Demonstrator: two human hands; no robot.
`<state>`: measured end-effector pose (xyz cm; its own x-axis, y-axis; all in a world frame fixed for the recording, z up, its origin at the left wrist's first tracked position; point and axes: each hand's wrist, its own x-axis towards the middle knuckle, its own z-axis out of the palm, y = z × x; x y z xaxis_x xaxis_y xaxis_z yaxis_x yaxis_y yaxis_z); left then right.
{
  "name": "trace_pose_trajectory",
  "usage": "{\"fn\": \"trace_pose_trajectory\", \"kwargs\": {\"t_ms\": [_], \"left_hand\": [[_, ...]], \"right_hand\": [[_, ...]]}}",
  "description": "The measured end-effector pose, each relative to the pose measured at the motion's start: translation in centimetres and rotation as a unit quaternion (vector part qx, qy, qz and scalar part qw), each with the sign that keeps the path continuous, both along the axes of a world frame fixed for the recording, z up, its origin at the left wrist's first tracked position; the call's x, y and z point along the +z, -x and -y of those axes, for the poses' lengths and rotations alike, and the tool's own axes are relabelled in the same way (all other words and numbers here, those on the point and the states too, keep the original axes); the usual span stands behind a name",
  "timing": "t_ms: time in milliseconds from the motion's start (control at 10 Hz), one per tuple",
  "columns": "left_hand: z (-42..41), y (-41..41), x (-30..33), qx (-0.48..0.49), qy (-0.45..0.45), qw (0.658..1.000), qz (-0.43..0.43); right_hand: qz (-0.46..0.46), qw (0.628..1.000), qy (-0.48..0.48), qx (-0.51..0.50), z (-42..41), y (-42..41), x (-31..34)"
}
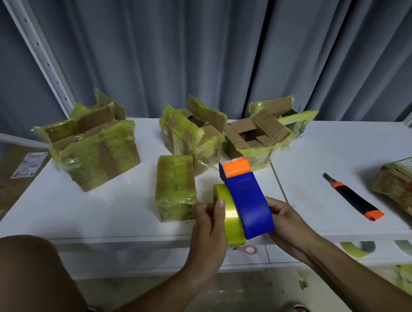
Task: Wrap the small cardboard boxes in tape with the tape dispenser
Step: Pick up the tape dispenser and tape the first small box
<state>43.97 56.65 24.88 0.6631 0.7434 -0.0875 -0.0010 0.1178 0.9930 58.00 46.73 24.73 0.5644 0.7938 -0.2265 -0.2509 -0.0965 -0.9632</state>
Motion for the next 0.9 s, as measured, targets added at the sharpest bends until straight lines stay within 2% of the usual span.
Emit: {"fn": "trace_pose_trajectory", "kwargs": {"t_ms": [100, 200, 300, 400, 500, 600, 700, 900], "left_hand": [[-0.2, -0.7, 0.5, -0.022, 0.067, 0.997, 0.017], [-0.8, -1.2, 0.8, 0.003, 0.08, 0.996, 0.04], [-1.1, -1.2, 1.2, 0.005, 0.091, 0.995, 0.045], [-0.9, -1.2, 1.6, 0.003, 0.067, 0.996, 0.058], [-0.8, -1.2, 1.5, 0.012, 0.039, 0.996, 0.082], [-0.7, -1.2, 1.4, 0.011, 0.008, 0.995, 0.097], [-0.6, -1.1, 1.9, 0.019, 0.012, 0.994, 0.112], [-0.3, 0.8, 2.1, -0.014, -0.097, 0.994, 0.04]], "right_hand": [[-0.019, 1.0, 0.006, 0.001, -0.7, 1.1, -0.4], [0.014, 0.998, 0.054, -0.042, -1.8, 2.4, -0.8], [0.028, 0.993, 0.042, -0.102, -2.4, 2.5, -1.1], [0.108, 0.985, 0.12, -0.063, -2.1, 3.3, -0.7], [-0.02, 0.994, 0.062, -0.091, -2.8, 3.6, -0.2], [-0.075, 0.992, -0.071, -0.074, -3.4, 4.5, 1.3], [-0.079, 0.992, -0.09, -0.027, -3.2, 5.3, 2.9], [-0.025, 0.998, -0.057, -0.007, -3.4, 6.6, 4.1]]}}
